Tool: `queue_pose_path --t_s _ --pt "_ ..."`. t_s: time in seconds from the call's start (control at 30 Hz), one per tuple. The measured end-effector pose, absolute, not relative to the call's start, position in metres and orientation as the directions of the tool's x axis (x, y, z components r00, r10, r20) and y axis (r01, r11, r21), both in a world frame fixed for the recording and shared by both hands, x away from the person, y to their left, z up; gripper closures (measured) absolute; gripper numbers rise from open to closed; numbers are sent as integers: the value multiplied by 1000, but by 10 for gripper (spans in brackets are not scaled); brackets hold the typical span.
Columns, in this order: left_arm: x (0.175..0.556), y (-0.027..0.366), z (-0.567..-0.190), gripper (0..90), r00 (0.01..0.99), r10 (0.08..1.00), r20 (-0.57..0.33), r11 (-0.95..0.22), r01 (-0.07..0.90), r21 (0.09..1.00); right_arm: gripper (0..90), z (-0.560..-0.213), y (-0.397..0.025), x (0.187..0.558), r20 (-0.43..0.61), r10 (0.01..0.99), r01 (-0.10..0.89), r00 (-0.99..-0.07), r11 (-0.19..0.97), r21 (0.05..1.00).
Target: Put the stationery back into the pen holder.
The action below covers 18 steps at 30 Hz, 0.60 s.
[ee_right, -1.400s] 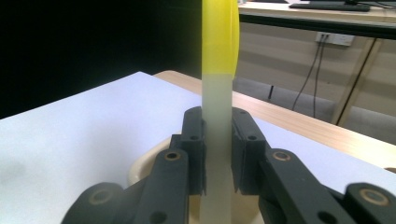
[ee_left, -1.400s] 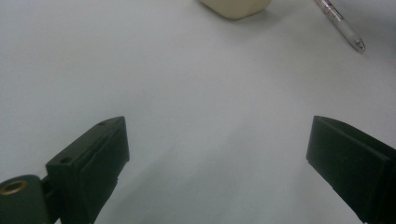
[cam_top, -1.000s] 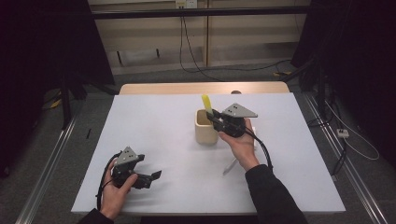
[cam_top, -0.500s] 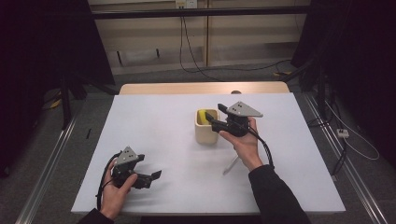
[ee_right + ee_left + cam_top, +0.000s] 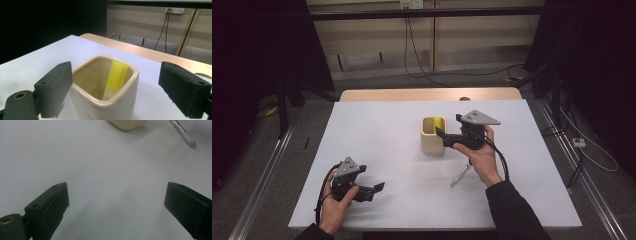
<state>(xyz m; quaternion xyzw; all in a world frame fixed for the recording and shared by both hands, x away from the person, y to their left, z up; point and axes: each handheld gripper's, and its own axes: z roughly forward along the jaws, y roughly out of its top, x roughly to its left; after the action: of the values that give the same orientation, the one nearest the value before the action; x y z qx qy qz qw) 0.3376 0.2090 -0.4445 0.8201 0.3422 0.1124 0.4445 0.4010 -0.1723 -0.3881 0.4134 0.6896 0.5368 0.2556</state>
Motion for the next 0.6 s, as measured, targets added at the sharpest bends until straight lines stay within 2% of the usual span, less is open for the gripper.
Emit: queue_pose_path --t_s 0.2,0.37,0.6 --pt "338 209 -444 57 740 662 -119 -372 462 805 116 -387 -187 394 89 853 309 -514 87 947" --pt "338 209 -444 57 742 660 -117 -375 461 804 83 -389 -196 386 128 861 336 -493 53 940" --pt "338 209 -445 57 743 659 -122 -370 461 806 69 -390 -209 374 101 868 335 -486 78 939"
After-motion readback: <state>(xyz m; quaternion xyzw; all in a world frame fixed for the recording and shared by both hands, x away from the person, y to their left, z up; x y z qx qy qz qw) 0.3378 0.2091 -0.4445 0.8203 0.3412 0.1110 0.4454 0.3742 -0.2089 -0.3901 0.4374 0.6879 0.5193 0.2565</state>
